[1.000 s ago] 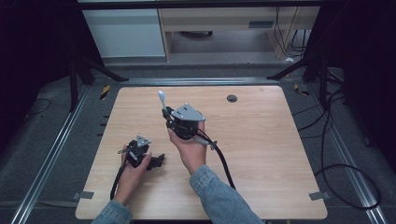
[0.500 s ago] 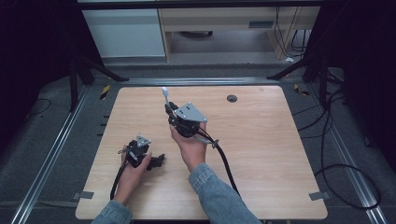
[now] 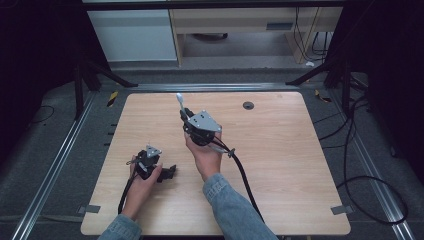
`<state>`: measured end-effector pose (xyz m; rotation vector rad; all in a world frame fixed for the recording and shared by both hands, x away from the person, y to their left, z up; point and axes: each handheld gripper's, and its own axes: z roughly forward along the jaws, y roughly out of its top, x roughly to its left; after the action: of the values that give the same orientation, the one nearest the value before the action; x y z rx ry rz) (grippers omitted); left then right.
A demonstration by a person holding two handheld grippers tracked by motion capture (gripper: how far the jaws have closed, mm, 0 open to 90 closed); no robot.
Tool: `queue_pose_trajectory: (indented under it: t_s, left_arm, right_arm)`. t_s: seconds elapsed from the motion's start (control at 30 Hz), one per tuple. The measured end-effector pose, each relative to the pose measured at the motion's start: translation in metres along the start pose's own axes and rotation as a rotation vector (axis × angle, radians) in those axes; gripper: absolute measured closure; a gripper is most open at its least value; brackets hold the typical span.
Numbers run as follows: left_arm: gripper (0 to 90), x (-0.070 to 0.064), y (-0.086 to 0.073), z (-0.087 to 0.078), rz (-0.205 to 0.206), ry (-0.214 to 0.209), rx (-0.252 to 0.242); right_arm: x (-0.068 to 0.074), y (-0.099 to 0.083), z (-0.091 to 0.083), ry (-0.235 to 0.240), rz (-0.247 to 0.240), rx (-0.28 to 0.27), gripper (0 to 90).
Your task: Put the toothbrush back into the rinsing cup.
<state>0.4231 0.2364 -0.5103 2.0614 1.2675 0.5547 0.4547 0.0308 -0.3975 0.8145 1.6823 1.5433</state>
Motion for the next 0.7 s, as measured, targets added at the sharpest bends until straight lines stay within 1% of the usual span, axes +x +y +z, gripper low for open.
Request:
queue_pose_trajectory:
  t_s: [0.23, 0.53, 0.7]
  left_arm:
    - [0.0, 0.0001, 0.0, 0.0, 0.001, 0.0, 0.0]
    - [0.0, -0.0001, 0.0, 0.0, -0.001, 0.0, 0.0]
    - [0.0, -0.0001, 0.0, 0.0, -0.002, -0.001, 0.0]
  right_arm:
    - [-0.0035, -0.0021, 0.0025, -0.008, 0.009, -0.011, 79.4]
    - [-0.0038, -0.0041, 0.0024, -0.006, 0.01, -0.018, 79.4]
    - [-0.0035, -0.0063, 0.003, -0.003, -0.001, -0.013, 79.4]
